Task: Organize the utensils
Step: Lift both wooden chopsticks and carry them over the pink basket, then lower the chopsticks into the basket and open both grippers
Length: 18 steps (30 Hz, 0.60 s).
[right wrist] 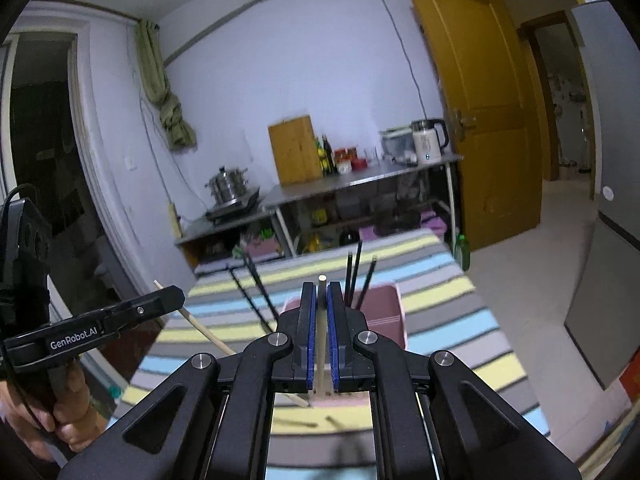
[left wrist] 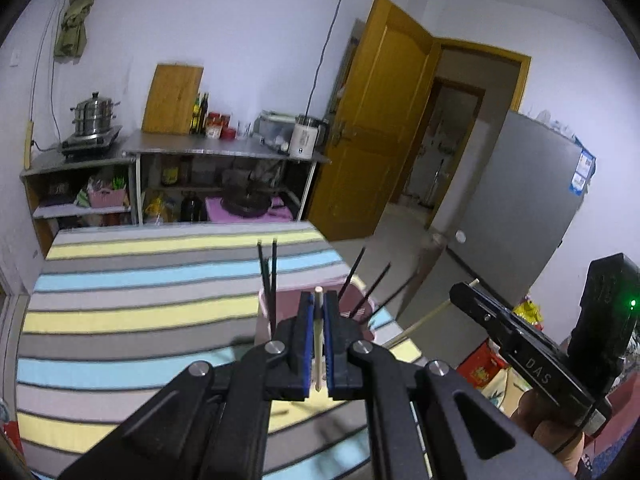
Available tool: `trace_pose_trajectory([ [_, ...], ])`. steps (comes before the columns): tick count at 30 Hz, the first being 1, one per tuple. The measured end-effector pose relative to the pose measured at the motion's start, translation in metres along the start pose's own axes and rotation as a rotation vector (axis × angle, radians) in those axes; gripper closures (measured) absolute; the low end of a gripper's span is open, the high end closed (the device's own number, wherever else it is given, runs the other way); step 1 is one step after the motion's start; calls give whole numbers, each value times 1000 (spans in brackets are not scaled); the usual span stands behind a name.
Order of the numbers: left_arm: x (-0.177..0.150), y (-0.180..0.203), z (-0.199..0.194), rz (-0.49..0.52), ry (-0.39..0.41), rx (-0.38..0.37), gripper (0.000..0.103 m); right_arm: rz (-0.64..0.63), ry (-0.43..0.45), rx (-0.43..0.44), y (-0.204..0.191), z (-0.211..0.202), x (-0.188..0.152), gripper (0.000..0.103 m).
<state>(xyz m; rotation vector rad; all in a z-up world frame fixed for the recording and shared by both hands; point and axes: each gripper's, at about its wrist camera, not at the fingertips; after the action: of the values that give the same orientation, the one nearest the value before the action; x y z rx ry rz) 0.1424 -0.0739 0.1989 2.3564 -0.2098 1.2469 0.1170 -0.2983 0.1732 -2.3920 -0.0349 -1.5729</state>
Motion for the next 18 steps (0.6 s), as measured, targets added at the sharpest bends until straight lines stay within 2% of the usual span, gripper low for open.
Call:
trace_pose_trajectory([
  [5,14,3,0,2,46,0,98,8,50,-1,2,2,18,98],
  [9,16,5,7,15,72,15,98,8,56,2,2,8,20,98],
  [18,0,-2,33,13,52,18,98,1,37,-6,4,31,4,98],
])
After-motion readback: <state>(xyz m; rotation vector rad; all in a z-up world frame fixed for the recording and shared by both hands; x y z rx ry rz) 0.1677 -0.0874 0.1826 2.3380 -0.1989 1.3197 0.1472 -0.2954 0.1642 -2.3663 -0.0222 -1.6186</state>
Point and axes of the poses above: each gripper's, at about its wrist camera, not at the fingertips, and z roughly the way its jaws point, y to its right, x to its top, and after that the axes turned 3 degrees about -z, right-handed
